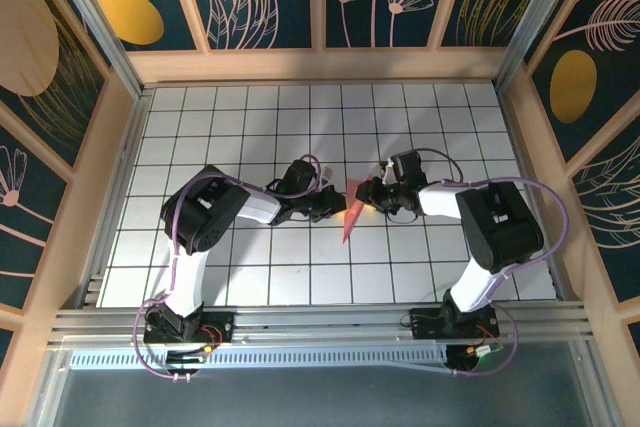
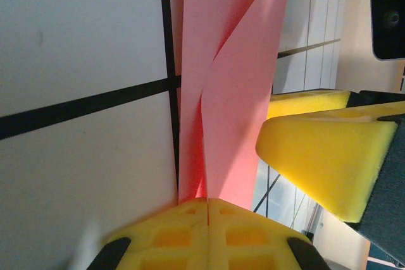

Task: Fold a paper plane with a square sheet of paper (fold left side to right side)
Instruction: Fold the wing for the fifth time at the center of the table.

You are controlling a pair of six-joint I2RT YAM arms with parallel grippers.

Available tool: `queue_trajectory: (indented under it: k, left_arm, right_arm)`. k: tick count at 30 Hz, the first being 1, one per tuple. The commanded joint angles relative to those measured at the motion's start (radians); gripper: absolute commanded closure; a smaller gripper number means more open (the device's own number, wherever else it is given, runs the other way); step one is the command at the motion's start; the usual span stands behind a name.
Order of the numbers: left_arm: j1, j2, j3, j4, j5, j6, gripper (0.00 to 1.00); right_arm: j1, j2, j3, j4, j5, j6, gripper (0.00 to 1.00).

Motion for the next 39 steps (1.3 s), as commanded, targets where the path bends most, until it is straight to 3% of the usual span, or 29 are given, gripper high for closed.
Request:
queue_trajectory:
  k: [1,33,36,39]
  left_arm:
    - [-0.001,0.075,0.021,-0.086,-0.094,0.047,1.00]
    - [-0.012,0.115,0.070,-0.183,-0.140,0.067,1.00]
    - [-0.012,0.115,0.071,-0.187,-0.146,0.068,1.00]
    - [-0.012,0.113,0.069,-0.190,-0.153,0.067,1.00]
  right_arm:
    - [0.016,-0.003,-0.027,0.029,0.022,-0.009,0.64]
    - [-0.020,-0.134,-0.091,-0.011,0.052,-0.025,0.62]
    - [-0.033,-0.170,-0.078,-0.049,0.054,-0.053,0.64]
    - [-0.033,-0.168,-0.052,-0.068,0.039,-0.076,0.75]
